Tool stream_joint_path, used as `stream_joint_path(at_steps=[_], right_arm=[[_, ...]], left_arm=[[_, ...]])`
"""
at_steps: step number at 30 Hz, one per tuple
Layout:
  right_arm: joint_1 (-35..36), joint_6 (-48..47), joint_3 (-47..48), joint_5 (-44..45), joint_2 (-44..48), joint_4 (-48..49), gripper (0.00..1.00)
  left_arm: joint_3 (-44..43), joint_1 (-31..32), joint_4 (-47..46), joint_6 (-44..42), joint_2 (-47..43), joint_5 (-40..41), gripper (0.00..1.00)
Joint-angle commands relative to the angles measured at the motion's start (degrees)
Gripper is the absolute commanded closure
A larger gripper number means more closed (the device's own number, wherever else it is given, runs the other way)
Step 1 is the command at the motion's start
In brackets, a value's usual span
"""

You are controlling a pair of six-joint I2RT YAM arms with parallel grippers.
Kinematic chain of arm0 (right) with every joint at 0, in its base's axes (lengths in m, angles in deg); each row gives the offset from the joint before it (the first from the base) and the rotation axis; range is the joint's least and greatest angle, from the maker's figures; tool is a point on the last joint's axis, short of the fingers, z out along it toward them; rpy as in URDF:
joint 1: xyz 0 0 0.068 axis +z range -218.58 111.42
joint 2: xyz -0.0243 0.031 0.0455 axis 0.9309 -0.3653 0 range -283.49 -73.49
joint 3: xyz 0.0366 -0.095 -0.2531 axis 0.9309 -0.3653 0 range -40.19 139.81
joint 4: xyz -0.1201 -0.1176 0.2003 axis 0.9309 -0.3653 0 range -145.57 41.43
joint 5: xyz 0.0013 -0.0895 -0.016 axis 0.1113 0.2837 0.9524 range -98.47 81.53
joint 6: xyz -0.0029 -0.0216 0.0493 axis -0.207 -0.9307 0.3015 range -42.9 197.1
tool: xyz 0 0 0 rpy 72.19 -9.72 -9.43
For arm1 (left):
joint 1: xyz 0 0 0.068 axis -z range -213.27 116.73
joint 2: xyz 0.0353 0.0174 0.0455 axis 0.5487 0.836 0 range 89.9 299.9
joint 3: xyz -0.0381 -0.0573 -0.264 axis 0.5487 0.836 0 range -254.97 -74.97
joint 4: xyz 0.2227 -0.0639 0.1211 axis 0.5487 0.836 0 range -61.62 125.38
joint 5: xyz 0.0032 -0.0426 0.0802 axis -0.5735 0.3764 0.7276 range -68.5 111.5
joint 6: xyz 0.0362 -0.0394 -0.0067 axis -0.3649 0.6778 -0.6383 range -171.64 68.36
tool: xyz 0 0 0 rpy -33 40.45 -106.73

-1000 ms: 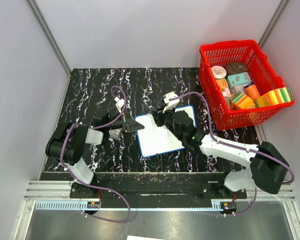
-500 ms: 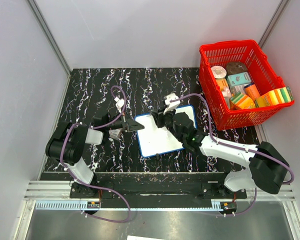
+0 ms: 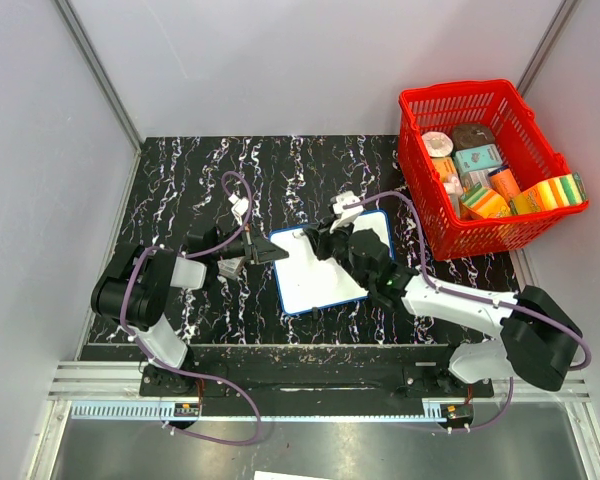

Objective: Write a sentence on the whiteboard

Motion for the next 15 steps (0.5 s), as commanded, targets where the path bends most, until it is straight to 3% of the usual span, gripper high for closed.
stream_joint_path(at_steps=[1, 15], right_arm=[[0.3, 0.2, -1.4, 0.4, 1.8, -1.6, 1.0], [0.3, 1.5, -3.3, -1.9, 3.4, -3.6, 1.0]], left_arm=[[-0.3, -0.1, -1.4, -4.3, -0.2, 1.5, 1.0], [-0.4, -0.1, -1.4, -4.4, -0.1, 1.5, 1.0]])
